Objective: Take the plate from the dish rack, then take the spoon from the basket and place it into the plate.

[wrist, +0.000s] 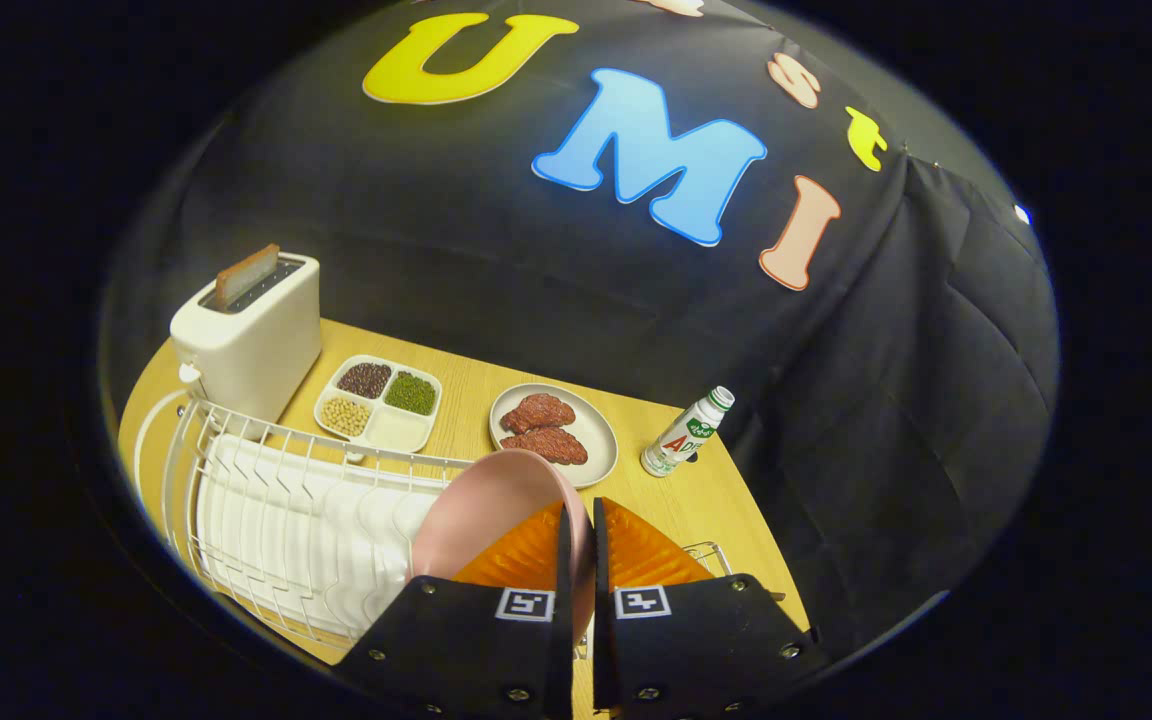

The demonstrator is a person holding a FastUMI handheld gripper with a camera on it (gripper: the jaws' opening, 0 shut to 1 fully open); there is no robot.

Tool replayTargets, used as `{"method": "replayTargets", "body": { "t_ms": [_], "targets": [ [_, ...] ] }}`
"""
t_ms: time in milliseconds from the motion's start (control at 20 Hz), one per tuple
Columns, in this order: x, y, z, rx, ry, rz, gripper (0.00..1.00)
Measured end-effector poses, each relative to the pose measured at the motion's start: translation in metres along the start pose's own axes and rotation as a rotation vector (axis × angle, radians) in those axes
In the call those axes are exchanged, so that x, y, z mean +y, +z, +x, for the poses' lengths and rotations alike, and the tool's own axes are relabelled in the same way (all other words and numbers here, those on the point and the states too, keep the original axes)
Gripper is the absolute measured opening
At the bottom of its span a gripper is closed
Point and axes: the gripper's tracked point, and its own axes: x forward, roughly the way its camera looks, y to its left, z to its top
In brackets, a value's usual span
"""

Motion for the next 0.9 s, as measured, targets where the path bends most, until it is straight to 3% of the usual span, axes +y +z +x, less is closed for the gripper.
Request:
{"method": "replayTargets", "body": {
  "t_ms": [100, 300, 400, 550, 600, 700, 750, 850, 900],
  "targets": [
    [0.001, 0.002, -0.002, -0.003, 0.018, 0.041, 0.08],
    [-0.007, -0.006, 0.005, 0.024, -0.008, 0.003, 0.08],
    [0.006, -0.014, 0.014, 0.054, 0.045, -0.03, 0.08],
    [0.006, -0.022, 0.021, 0.083, 0.065, -0.01, 0.37],
    [0.009, -0.021, 0.022, 0.085, 0.08, 0.007, 0.39],
    [0.012, -0.013, 0.018, 0.067, 0.123, 0.024, 0.37],
    [0.013, -0.007, 0.013, 0.065, 0.14, 0.044, 0.26],
    [0.012, -0.01, 0.014, 0.087, 0.139, 0.055, 0.18],
    [0.011, -0.011, 0.016, 0.09, 0.132, 0.064, 0.18]
  ]
}}
